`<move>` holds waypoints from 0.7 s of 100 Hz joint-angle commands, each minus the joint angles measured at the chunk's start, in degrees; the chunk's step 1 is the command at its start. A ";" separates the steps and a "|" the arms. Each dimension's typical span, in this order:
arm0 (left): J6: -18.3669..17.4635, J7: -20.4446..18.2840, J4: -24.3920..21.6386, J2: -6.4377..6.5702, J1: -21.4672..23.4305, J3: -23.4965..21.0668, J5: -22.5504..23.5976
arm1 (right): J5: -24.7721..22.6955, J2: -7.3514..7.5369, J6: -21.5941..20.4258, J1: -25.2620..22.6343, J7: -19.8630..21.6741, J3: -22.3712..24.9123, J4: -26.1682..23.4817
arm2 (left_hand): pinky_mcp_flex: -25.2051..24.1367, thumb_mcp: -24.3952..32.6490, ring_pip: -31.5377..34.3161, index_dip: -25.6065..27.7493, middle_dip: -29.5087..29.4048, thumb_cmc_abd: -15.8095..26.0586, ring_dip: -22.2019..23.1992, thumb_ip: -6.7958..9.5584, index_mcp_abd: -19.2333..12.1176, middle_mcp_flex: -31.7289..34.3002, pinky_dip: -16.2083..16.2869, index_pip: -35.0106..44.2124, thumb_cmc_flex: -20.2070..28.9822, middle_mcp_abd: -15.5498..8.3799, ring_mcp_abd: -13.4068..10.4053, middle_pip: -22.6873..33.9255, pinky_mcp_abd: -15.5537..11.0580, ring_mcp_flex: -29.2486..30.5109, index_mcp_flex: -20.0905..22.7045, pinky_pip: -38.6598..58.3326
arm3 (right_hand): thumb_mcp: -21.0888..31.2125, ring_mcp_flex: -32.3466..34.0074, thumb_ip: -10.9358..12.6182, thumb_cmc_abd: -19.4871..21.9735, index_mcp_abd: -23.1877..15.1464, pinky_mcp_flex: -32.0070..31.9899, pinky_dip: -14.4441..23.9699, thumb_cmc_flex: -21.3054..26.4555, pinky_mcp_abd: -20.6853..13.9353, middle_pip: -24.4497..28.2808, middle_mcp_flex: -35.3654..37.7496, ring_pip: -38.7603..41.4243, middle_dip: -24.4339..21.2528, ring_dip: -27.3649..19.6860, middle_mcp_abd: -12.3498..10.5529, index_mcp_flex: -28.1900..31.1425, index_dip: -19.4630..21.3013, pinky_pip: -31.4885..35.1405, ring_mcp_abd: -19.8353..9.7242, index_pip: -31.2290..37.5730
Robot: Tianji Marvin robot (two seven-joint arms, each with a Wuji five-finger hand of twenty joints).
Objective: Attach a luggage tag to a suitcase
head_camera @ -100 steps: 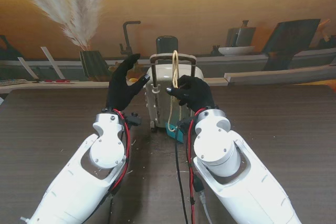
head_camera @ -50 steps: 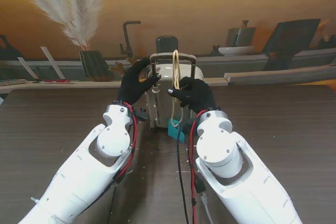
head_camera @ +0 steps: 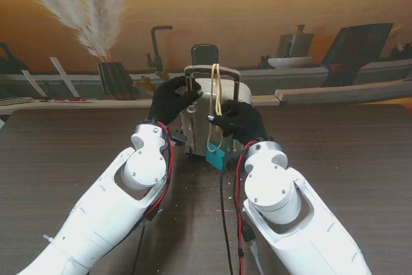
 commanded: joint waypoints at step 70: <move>6.37 -1.96 -1.36 -0.65 0.83 1.42 -0.12 | -4.33 3.01 -1.56 -4.22 7.12 -0.49 2.45 | 4.06 0.83 18.51 -0.01 7.72 1.97 7.66 0.79 1.00 10.23 -0.20 1.10 5.96 7.76 6.54 7.28 -2.86 10.07 4.33 5.23 | 0.25 1.77 0.68 2.74 -3.13 -0.34 -0.28 2.88 0.68 -0.48 2.09 0.01 -0.15 0.23 -0.37 3.21 1.79 -0.35 -0.34 2.64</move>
